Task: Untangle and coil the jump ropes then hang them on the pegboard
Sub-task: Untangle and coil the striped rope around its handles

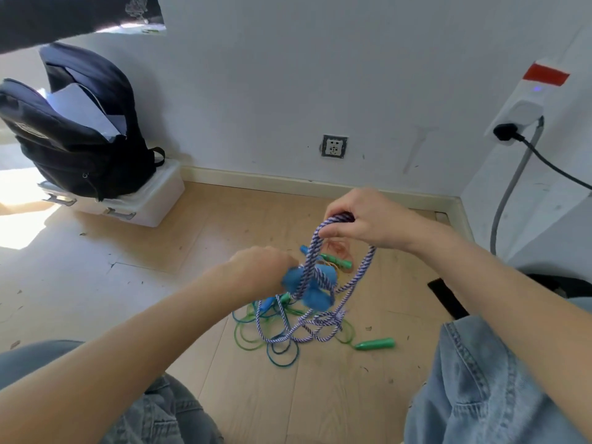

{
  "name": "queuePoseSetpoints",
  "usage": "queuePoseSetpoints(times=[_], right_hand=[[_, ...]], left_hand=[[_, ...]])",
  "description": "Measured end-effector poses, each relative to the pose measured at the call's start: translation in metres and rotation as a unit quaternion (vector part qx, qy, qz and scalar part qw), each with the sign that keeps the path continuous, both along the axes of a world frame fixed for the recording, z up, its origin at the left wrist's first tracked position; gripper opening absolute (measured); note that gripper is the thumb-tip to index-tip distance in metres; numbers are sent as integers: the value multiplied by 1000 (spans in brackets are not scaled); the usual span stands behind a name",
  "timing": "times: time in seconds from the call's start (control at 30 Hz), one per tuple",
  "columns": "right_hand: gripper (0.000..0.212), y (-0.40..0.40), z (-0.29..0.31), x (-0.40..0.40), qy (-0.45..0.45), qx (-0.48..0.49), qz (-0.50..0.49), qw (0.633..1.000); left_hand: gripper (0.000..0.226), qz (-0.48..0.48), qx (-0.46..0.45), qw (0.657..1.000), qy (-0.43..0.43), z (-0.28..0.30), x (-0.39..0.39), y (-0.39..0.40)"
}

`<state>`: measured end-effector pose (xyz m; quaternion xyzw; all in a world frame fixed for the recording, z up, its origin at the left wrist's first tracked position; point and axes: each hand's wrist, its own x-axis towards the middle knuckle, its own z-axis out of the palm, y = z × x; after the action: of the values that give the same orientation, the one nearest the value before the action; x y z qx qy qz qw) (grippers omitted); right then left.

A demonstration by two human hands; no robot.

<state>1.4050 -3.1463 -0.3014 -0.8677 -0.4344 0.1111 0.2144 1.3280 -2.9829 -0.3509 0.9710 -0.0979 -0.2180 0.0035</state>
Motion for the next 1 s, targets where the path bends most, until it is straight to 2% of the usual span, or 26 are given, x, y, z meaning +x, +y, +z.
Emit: queuePoseSetpoints(times=[0.1,0.2,0.27,0.3,0.37,0.4,0.43,0.53,0.6,0.63,0.67,0.73,0.83,0.93,1.0], right_hand=[[15,-10,3,11,101,15,-40,994],[3,-24,11,15,255,85,-83,960],[24,-29,9,16,331,144,-144,921],[32,-29,9,12,364,168,-179,898],[23,-25,3,3,424,170,-120,881],[19,-22,-2,1,438,155,-80,882],[24,-18,-5,-2,450,153,-60,878],[44,-8,-11,-6,483,189,-58,853],[50,-6,-12,-10,462,176,-45,868],[48,-4,-9,-13,441,159,-41,882],[45,-4,-9,-15,424,143,-32,894],[43,-5,-8,-17,416,127,-14,900],[46,-7,-1,-17,420,129,-6,898],[49,-7,2,-12,412,164,-43,895],[46,-6,2,-8,384,179,-84,902]], left_hand=[[30,-137,-98,985,-23,24,-11,-13],[21,-149,-249,951,-108,54,-19,-4],[21,-73,-374,907,-176,66,-21,2],[26,-19,-442,878,-184,70,-22,3],[34,65,-551,815,-166,72,-19,4],[35,92,-573,798,-165,70,-16,5],[34,121,-578,789,-169,67,-12,6],[11,243,-580,753,-192,56,3,16],[3,314,-564,737,-203,45,11,20],[7,329,-520,755,-226,38,14,22],[13,329,-452,790,-253,31,18,25],[24,339,-310,845,-274,19,22,33],[26,338,-173,904,-195,7,18,44],[23,205,-77,970,-105,-5,8,30],[17,97,-40,993,-61,-9,1,13]])
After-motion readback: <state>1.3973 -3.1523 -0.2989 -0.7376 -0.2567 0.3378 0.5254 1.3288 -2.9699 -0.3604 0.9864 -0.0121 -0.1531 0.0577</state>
